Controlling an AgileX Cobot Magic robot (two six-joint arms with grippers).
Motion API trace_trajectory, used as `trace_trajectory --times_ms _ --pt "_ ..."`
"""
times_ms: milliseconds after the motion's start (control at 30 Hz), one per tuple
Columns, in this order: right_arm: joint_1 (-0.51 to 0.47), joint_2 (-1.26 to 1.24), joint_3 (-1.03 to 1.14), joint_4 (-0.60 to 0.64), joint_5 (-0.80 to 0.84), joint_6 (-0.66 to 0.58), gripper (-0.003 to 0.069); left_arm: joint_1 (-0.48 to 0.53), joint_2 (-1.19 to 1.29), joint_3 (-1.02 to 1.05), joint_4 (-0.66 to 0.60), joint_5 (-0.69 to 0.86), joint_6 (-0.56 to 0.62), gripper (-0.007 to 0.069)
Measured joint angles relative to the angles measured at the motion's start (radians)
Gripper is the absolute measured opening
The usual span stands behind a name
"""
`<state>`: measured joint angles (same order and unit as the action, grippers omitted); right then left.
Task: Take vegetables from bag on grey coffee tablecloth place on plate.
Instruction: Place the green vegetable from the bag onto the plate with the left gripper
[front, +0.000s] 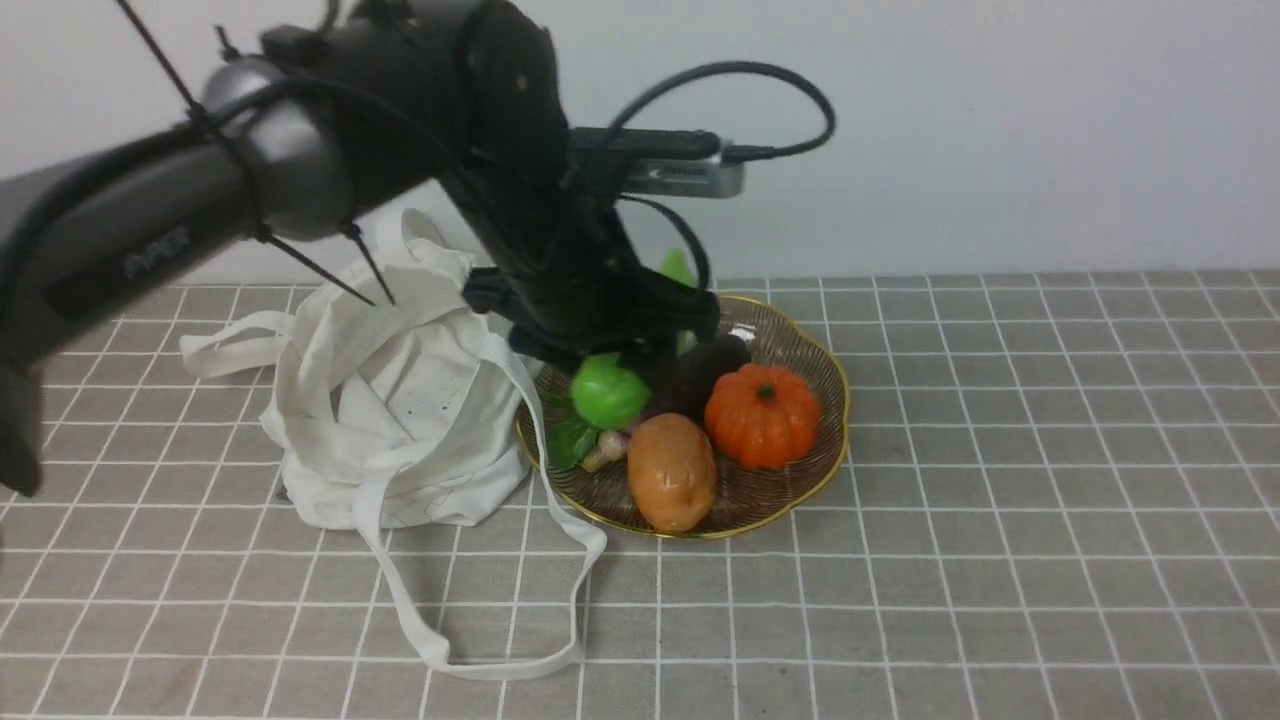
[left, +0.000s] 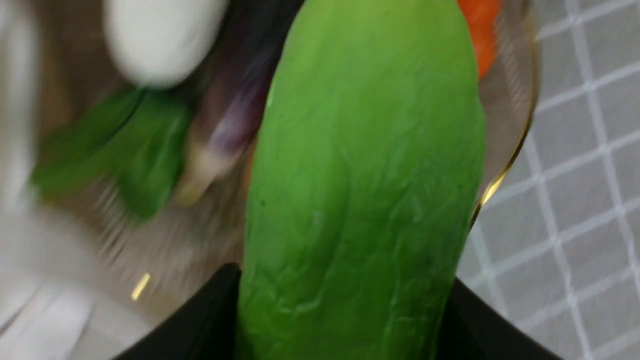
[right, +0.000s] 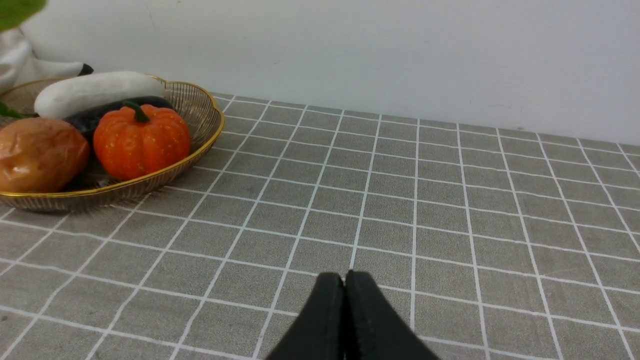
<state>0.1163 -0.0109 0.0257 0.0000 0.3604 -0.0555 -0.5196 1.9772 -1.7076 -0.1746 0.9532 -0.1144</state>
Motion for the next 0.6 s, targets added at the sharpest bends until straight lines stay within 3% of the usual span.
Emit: trace_trajectory --times_ms 200,467,600 --pt "0.0 0.0 0.0 0.0 0.0 0.0 -0.0015 -0.015 0.095 0.001 0.017 -0.211 -0.001 0.0387" --pt "0.0 0.0 0.0 0.0 0.0 0.0 -0.0015 -0.013 0.138 0.001 0.022 -0.3 -0.002 0.0395" --pt "0.0 0.0 0.0 0.0 0.0 0.0 -0.0015 -0.013 0.15 0.001 0.025 -0.303 -0.001 0.0523"
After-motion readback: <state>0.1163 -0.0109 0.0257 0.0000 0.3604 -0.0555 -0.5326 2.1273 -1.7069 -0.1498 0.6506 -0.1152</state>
